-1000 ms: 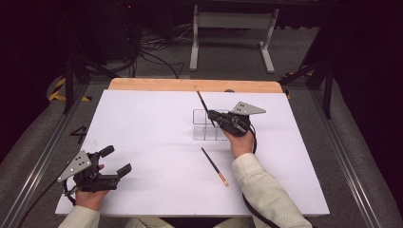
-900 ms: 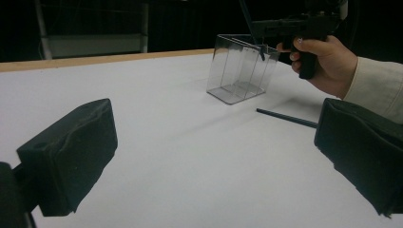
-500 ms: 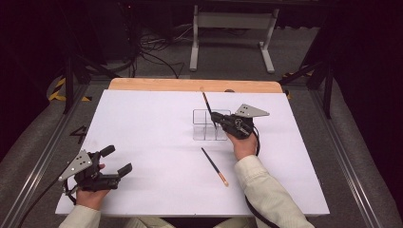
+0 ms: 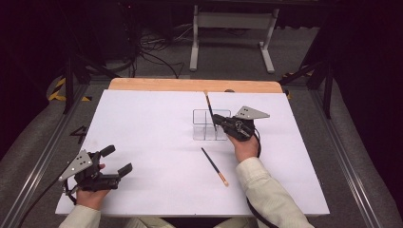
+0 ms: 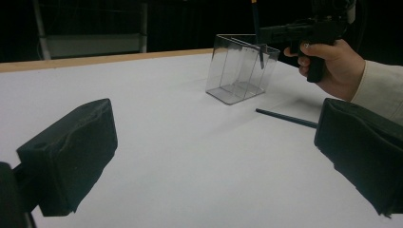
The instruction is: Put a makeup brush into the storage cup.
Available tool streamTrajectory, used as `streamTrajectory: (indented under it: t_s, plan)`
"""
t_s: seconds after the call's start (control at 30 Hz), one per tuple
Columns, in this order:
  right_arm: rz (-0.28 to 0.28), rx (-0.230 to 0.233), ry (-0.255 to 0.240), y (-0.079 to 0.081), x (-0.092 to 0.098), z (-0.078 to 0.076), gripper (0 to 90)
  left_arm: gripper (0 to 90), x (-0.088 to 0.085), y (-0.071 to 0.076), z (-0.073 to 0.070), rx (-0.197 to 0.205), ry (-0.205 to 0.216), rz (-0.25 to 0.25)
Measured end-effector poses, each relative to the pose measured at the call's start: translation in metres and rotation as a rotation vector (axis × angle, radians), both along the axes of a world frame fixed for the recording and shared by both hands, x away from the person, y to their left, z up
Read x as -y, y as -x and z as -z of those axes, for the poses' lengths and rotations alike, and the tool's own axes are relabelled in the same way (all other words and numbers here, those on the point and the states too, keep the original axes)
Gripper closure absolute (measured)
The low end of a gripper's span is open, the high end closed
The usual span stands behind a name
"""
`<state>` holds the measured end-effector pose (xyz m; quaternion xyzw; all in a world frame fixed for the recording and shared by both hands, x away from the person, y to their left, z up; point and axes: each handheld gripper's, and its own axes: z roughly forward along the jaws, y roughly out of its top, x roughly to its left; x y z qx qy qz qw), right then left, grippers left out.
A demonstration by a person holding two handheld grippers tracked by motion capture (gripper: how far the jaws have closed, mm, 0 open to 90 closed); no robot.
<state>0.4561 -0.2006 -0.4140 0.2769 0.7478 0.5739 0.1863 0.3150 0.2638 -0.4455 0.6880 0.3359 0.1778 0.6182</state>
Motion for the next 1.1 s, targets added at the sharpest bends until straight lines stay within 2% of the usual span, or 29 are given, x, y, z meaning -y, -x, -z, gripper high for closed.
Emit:
streamTrajectory:
  t_s: [0.13,0.17,0.3,0.47,0.63,0.8,0.93,1.1]
  plan:
    - [0.002,-0.003,0.006,0.0,0.0,0.001,84.6,1.1,0.0,0.0,0.0,0.0,0.0,0.0]
    - [-0.001,-0.007,0.008,0.001,0.0,0.002,90.0,1.1,0.0,0.0,0.0,-0.003,0.0,0.001]
    - [0.003,-0.014,0.005,0.001,0.001,0.003,90.0,1.1,0.0,0.0,0.0,-0.003,0.001,0.002]
    - [-0.009,0.006,-0.019,0.006,0.002,-0.001,87.8,1.1,0.0,-0.001,0.0,0.0,-0.001,0.003]
    - [-0.026,0.034,-0.054,0.014,0.004,-0.012,77.9,1.1,0.001,-0.001,0.0,0.001,-0.001,0.003]
    - [-0.048,0.065,-0.059,0.028,0.007,-0.028,65.1,1.1,0.002,-0.003,-0.001,0.005,-0.001,0.008]
    - [-0.06,0.083,-0.058,0.039,0.012,-0.04,48.2,1.1,0.005,-0.006,-0.002,0.004,-0.005,0.018]
    - [-0.063,0.1,-0.038,0.051,0.016,-0.052,22.3,1.0,0.009,-0.009,-0.003,0.012,-0.009,0.026]
